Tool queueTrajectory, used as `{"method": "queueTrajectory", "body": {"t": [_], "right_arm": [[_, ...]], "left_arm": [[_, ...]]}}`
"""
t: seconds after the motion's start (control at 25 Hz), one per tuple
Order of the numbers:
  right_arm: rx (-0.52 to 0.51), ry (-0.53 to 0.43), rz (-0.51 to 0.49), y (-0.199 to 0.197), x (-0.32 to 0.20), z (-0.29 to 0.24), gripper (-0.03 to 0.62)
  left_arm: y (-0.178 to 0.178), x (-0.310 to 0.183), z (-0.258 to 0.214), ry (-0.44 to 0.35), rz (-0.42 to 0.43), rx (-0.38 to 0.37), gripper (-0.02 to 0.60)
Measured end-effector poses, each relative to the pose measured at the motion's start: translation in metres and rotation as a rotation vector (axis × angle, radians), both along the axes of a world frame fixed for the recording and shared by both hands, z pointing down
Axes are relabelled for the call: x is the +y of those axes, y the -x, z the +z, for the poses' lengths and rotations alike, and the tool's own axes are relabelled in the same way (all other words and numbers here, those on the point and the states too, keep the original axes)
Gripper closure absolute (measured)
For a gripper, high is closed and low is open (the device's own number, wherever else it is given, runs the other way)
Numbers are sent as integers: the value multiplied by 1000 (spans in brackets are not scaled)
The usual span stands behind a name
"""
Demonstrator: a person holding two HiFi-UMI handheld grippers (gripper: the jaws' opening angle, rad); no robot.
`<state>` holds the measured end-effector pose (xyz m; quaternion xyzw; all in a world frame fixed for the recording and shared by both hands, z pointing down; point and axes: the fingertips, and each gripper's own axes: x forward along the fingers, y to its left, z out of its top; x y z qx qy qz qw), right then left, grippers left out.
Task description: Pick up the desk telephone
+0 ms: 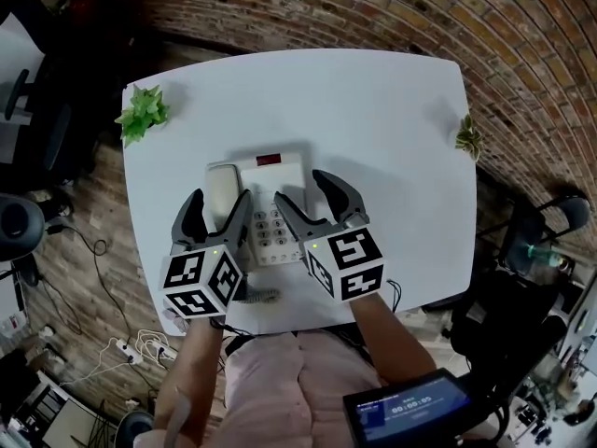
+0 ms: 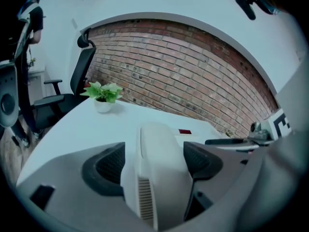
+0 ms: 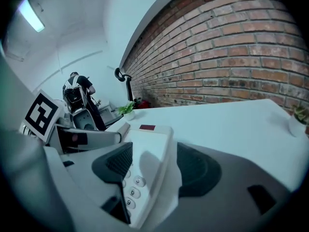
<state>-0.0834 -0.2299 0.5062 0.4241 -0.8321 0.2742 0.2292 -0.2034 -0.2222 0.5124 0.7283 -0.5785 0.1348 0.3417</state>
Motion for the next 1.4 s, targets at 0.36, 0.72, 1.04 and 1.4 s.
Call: {"method": "queueTrajectory", "body": {"t": [0.36,0.72,1.04,1.4], "right_arm": [[-26,77,-16,14,1,17,304],[-24,69,-24,13,0,18,312],[-22,22,-42,12,6,8,313],[-35,15,-104,13,18,0,227]], "left_arm": [[-17,-2,20,125,38,195,217],[-17,-3,21,125,54,151,249],[-16,3,10,30,36,125,253],[-11,13,-1,-53,11,101,255]]}}
